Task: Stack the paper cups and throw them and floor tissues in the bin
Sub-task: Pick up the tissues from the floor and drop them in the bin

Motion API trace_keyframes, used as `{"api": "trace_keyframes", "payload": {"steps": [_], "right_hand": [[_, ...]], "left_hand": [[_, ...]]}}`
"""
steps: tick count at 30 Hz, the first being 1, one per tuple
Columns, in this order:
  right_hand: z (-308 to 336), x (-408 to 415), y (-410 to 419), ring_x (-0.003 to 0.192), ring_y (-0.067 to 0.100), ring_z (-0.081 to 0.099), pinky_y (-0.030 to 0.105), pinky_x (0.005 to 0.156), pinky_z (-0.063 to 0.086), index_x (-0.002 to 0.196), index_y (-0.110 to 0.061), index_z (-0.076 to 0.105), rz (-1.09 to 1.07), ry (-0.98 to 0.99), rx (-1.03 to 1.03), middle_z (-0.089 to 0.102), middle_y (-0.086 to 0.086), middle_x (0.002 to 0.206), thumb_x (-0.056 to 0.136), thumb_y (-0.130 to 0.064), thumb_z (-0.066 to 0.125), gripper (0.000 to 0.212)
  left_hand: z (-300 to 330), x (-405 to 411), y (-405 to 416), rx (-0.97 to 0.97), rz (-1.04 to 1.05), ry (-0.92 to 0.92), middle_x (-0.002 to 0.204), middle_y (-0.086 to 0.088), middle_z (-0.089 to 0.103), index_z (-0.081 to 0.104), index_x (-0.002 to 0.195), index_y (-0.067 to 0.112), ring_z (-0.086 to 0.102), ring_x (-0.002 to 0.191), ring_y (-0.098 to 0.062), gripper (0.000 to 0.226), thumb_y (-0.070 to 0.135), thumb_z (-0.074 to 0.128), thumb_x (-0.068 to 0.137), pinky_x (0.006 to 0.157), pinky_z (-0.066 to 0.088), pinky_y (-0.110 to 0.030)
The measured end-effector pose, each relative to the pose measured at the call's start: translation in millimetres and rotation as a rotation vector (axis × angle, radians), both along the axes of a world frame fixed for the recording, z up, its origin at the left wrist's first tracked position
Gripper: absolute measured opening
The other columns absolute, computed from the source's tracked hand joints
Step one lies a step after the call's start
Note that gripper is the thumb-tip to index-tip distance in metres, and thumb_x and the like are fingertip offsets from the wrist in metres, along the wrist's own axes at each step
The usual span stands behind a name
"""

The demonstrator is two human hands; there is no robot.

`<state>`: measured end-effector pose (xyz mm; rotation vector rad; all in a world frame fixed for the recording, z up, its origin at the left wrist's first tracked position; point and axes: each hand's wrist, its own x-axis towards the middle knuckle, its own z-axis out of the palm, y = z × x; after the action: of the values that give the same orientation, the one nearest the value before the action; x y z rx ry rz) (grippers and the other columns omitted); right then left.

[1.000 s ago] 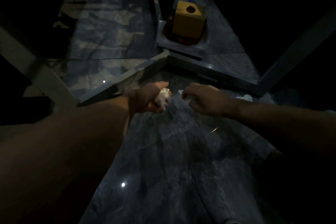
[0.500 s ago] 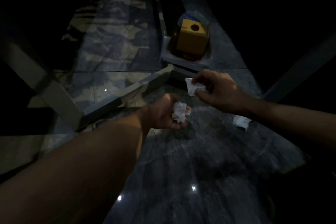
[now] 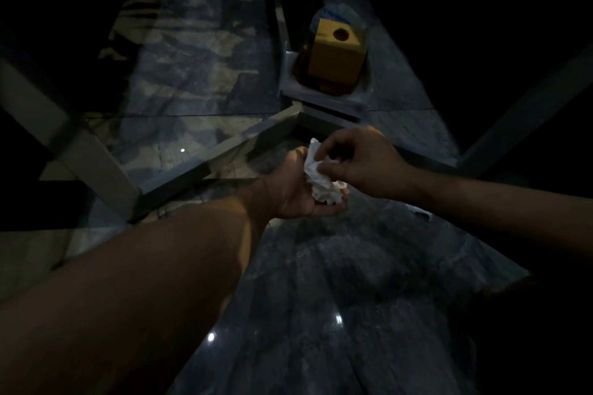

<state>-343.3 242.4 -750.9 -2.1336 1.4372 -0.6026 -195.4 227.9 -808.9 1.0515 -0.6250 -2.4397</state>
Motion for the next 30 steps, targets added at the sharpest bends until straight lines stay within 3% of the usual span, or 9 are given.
{"api": "trace_keyframes", "payload": {"steps": [5,8,12,16,20,23,26,28,30], "right_hand": [[-6.6,4.5,1.0,0.071,0.000,0.068,0.011,0.065,0.050,0.085,-0.017,0.076,0.019,-0.040,0.034,0.076,-0.005,0.081,0.075,-0.021,0.077,0.010],[-7.8,6.2,1.1,0.064,-0.009,0.063,0.003,0.062,0.044,0.085,-0.020,0.078,0.064,0.030,0.046,0.075,-0.008,0.080,0.075,-0.022,0.076,0.010],[-8.9,6.6,-0.9,0.081,0.001,0.063,0.006,0.073,0.043,0.094,-0.023,0.078,0.152,0.126,0.059,0.074,-0.002,0.095,0.080,-0.021,0.071,0.015],[-10.4,3.4,-1.2,0.080,0.007,0.059,-0.001,0.068,0.036,0.100,-0.025,0.077,0.194,0.173,0.081,0.059,-0.011,0.079,0.083,-0.012,0.066,0.024],[-11.0,-2.2,2.0,0.073,-0.014,0.060,0.000,0.066,0.041,0.100,-0.017,0.077,0.183,0.062,0.179,0.062,-0.014,0.077,0.083,-0.004,0.067,0.024],[-8.1,-12.5,-2.5,0.076,-0.006,0.066,0.008,0.069,0.052,0.097,-0.007,0.075,0.054,-0.116,0.254,0.073,0.001,0.089,0.083,0.007,0.061,0.024],[-7.5,-38.9,-14.6,0.075,0.015,0.066,0.019,0.063,0.055,0.096,-0.008,0.074,-0.184,-0.101,0.249,0.074,0.015,0.094,0.085,0.002,0.060,0.021],[-10.6,-65.3,-20.4,0.065,0.011,0.064,0.021,0.058,0.054,0.091,-0.014,0.074,-0.319,-0.025,0.250,0.073,0.015,0.089,0.084,-0.003,0.062,0.016],[-15.4,-92.0,-21.4,0.049,-0.003,0.059,0.010,0.048,0.049,0.086,-0.016,0.072,-0.382,0.046,0.250,0.072,0.015,0.085,0.083,-0.004,0.063,0.015]], "left_hand": [[1.5,0.3,-1.8,0.008,-0.002,0.038,0.089,-0.018,0.074,0.065,0.100,0.007,0.071,0.079,-0.033,0.052,0.044,0.030,0.096,0.070,0.061,-0.044],[0.2,0.9,-3.3,0.078,0.039,0.094,0.085,-0.018,0.073,0.063,0.100,0.005,0.072,0.069,-0.033,0.054,0.048,0.031,0.095,0.064,0.062,-0.044],[1.6,2.1,-0.7,0.069,0.040,0.055,0.075,-0.012,0.069,0.066,0.085,0.005,0.066,0.063,-0.025,0.048,0.046,0.040,0.092,0.060,0.059,-0.032],[0.7,6.2,-0.5,0.037,0.036,0.016,0.078,-0.010,0.062,0.064,0.081,0.004,0.060,0.066,-0.021,0.029,0.029,0.050,0.086,0.056,0.054,-0.026],[-1.9,8.0,-0.3,0.020,0.009,-0.067,0.072,-0.012,0.064,0.060,0.087,0.001,0.062,0.057,-0.019,0.023,0.021,0.047,0.084,0.049,0.051,-0.023],[-2.6,9.9,-1.0,0.053,0.019,-0.091,0.071,-0.012,0.062,0.059,0.087,0.002,0.059,0.054,-0.018,0.033,0.024,0.035,0.091,0.047,0.049,-0.020],[-1.3,11.9,-0.5,0.051,0.029,-0.103,0.075,-0.011,0.062,0.061,0.088,0.004,0.058,0.051,-0.019,0.033,0.023,0.035,0.091,0.045,0.049,-0.019],[0.8,13.3,0.7,0.030,0.016,-0.119,0.072,-0.011,0.061,0.062,0.086,0.004,0.057,0.052,-0.019,0.033,0.023,0.036,0.091,0.045,0.047,-0.019],[2.1,15.9,1.1,0.008,0.005,-0.130,0.070,-0.012,0.061,0.063,0.085,0.002,0.056,0.054,-0.019,0.035,0.022,0.036,0.091,0.045,0.045,-0.018]]}}
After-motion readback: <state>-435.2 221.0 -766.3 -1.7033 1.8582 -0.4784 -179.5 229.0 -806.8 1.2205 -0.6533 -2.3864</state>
